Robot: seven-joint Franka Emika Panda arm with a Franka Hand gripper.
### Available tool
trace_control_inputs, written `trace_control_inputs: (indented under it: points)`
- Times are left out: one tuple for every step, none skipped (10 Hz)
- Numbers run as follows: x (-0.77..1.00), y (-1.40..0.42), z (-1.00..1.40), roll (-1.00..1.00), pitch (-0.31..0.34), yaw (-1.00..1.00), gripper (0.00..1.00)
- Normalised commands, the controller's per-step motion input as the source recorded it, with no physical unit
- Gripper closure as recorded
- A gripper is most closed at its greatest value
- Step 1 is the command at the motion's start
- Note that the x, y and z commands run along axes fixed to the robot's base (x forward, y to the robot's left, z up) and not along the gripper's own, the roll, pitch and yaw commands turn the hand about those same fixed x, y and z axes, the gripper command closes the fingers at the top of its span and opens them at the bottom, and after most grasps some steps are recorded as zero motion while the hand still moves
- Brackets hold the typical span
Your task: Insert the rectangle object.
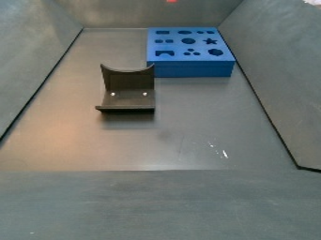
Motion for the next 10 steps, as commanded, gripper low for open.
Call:
trace_control_inputs:
  points:
    - [0.0,-0.21,-0.33,0.0,-0.044,-0.95,1.0]
    - [0.0,-0.14,-0.36,0.0,-0.056,-1.0,1.0]
    - [0.0,-0.14,-0.35,0.0,-0.046,-1.0,1.0]
    - [0.0,-0.14,-0.33,0.0,-0.03,-1.0,1.0]
    - [0.0,-0.15,-0.31,0.0,-0.009,-0.99,1.0]
    - [0.0,-0.13,-0.2,0.0,0.0,-1.0,1.0]
    - [0.0,-0.05,-0.14,0.0,0.0,-1.0,1.0]
    - [0.0,-0.04,-0.12,0.0,0.0,-1.0,1.0]
    - [0.0,-0.02,-0.13,0.0,0.0,-1.0,1.0]
    - [0.0,-0.01,-0.13,0.0,0.0,-1.0,1.0]
